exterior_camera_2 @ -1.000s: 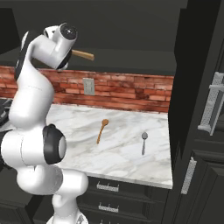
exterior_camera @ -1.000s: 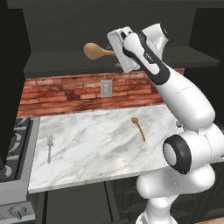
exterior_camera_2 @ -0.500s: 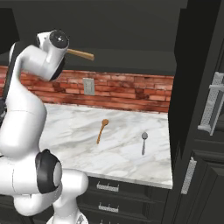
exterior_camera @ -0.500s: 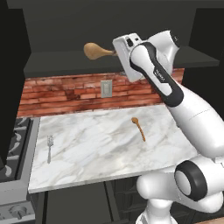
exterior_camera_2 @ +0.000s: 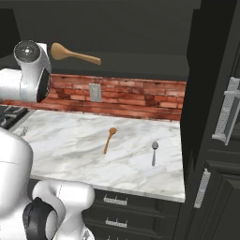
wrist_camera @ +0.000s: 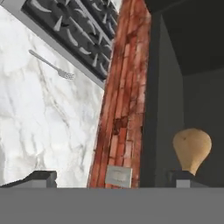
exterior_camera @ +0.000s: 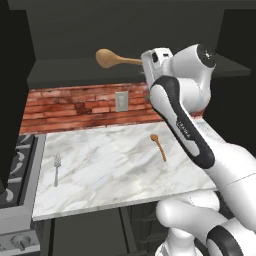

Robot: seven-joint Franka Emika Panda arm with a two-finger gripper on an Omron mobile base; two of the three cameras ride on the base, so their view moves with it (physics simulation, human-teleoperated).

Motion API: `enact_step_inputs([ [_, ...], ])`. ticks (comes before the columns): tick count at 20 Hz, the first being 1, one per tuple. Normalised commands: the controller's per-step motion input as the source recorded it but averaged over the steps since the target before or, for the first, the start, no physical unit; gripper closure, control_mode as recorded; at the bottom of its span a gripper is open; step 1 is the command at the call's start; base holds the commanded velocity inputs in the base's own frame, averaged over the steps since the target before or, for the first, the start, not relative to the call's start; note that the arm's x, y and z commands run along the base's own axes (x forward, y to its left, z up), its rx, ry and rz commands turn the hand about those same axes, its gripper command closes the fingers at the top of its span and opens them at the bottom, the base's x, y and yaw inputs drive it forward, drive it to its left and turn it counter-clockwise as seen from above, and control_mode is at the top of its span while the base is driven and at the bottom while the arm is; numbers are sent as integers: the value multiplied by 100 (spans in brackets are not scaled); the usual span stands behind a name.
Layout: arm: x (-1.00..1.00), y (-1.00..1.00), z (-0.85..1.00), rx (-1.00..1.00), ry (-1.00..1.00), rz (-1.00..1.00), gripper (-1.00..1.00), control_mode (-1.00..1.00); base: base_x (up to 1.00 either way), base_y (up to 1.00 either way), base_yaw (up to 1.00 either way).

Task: Organize the utensils by type. Pick up the wooden spoons from the counter and place them in the open cabinet. Then pick up the metallic utensils from the counter and place them in the open drawer.

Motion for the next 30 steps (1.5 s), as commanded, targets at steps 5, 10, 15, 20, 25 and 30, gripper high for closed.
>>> enact_step_inputs([
  [5,-60,-20,-11,16,28,-49,-100,-100,0,0,0],
  [10,-55,-34,-28,14,16,-47,-100,-100,0,0,0],
  [15,-57,-32,-29,15,10,-50,-100,-100,0,0,0],
  [20,-45,-35,-31,17,12,-49,-100,-100,0,0,0],
  [25,-19,-52,-51,16,3,-26,-100,-100,0,0,0],
  [30,-2,-43,-58,15,1,-23,-100,-100,0,0,0],
])
